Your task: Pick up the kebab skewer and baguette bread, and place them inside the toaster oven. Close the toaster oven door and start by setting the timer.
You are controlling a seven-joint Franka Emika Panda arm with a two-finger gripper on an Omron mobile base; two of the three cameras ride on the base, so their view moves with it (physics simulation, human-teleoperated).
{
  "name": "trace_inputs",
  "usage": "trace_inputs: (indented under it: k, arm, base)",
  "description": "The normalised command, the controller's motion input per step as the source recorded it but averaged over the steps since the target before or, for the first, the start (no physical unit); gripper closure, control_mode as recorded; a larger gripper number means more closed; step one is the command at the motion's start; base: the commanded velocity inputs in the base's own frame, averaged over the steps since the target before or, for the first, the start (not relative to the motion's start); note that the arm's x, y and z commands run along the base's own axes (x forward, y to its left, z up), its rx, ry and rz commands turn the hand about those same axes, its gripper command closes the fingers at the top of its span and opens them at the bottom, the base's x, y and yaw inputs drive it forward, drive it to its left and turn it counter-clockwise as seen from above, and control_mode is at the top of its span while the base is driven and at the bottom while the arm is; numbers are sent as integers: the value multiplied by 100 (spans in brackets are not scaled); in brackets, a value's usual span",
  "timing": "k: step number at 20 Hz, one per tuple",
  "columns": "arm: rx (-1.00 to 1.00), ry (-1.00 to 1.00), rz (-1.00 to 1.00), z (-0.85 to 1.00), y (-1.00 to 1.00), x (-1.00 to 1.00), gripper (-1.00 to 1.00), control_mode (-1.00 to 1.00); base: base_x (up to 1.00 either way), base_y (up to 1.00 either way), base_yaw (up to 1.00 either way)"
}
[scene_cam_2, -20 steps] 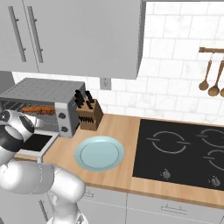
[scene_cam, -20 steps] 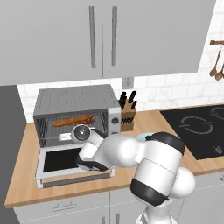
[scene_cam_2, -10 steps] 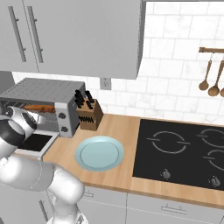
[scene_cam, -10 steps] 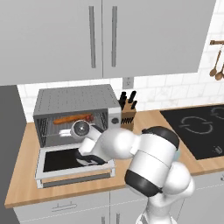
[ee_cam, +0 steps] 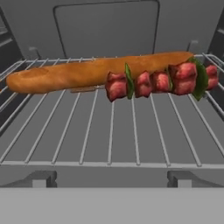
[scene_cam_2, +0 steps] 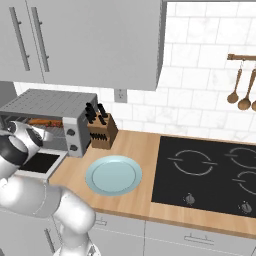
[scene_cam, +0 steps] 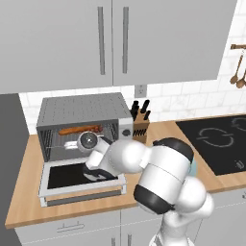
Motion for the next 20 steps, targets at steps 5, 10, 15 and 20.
trace_inputs:
  k: [5, 10, 15, 20]
  arm:
    - [0, 0, -2, 7, 0, -100, -100, -100]
    - [0, 0, -5, 52, 0, -83, -100, -100]
    - [0, 11, -9, 72, 0, -66, -100, -100]
    - [0, 15, -10, 7, 0, -98, -100, -100]
  base:
    - [0, 0, 0]
    - [0, 0, 0]
    - [0, 0, 0]
    - [0, 0, 0]
